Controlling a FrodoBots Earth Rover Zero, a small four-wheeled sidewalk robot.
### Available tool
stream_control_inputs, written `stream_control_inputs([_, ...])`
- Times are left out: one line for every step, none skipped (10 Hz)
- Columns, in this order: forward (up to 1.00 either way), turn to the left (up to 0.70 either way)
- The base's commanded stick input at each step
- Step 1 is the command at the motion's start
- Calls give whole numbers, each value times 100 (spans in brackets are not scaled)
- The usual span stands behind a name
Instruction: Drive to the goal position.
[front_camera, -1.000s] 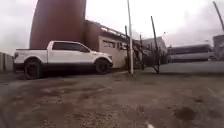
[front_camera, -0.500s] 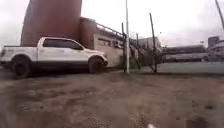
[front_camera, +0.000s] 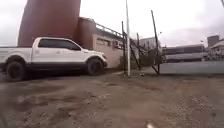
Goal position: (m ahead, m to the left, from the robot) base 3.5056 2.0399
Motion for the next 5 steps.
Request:
stream_control_inputs([13, 0])
stream_control_inputs([0, 0])
stream_control_inputs([0, 0])
stream_control_inputs([0, 0])
stream_control_inputs([0, 0])
